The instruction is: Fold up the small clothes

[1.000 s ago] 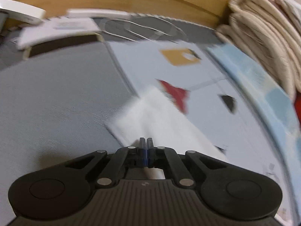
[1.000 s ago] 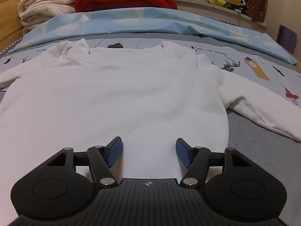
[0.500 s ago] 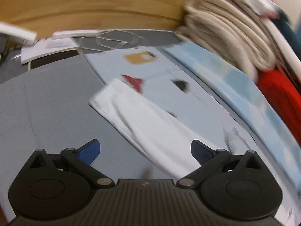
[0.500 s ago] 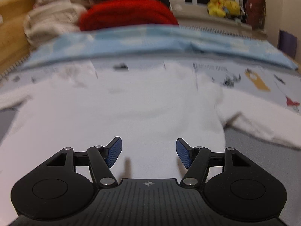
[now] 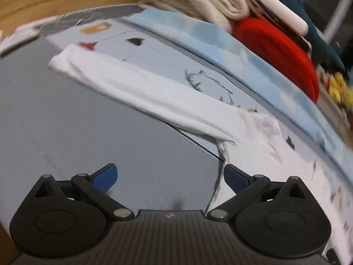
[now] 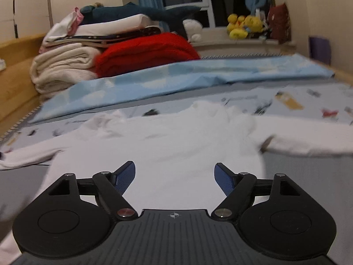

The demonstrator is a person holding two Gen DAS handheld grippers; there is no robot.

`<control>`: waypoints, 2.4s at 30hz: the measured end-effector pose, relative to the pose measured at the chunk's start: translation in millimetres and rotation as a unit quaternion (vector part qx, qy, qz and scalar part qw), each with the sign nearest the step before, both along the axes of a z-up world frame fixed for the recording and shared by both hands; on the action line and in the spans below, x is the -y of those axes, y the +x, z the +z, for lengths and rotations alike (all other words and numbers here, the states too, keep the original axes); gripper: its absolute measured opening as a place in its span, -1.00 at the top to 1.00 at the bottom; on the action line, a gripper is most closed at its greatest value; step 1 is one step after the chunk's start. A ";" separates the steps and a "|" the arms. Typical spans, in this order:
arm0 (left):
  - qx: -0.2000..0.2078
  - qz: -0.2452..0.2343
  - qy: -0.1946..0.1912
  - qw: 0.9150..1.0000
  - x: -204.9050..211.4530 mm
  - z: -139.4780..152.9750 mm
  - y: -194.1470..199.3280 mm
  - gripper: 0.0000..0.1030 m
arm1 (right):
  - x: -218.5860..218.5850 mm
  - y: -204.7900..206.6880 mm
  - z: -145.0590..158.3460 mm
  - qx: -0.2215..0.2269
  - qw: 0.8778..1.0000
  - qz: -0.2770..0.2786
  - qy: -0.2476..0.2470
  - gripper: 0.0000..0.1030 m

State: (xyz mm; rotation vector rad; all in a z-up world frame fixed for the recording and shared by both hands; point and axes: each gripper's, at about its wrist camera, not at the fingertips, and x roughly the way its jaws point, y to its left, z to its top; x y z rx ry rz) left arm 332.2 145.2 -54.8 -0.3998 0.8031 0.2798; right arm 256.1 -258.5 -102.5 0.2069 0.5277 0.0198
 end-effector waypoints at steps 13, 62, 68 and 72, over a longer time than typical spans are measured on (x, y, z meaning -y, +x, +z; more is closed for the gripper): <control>0.028 -0.069 0.160 0.984 46.4 5.0 21.0 -0.99 | -24.6 19.1 -11.8 -0.017 0.998 0.039 -0.050 -0.55; 0.202 -0.177 -0.164 0.949 126.4 86.2 147.6 0.82 | -4.9 46.1 -18.5 -0.050 0.998 0.007 -0.023 -0.55; 0.009 -0.270 -0.098 0.958 233.2 -26.3 113.7 -0.44 | 32.7 56.1 -18.6 -0.090 0.993 -0.043 0.063 -0.55; -0.022 -0.210 -0.018 0.977 163.0 -31.1 104.2 -0.67 | 62.0 55.1 -16.6 -0.102 0.981 -0.071 0.150 -0.55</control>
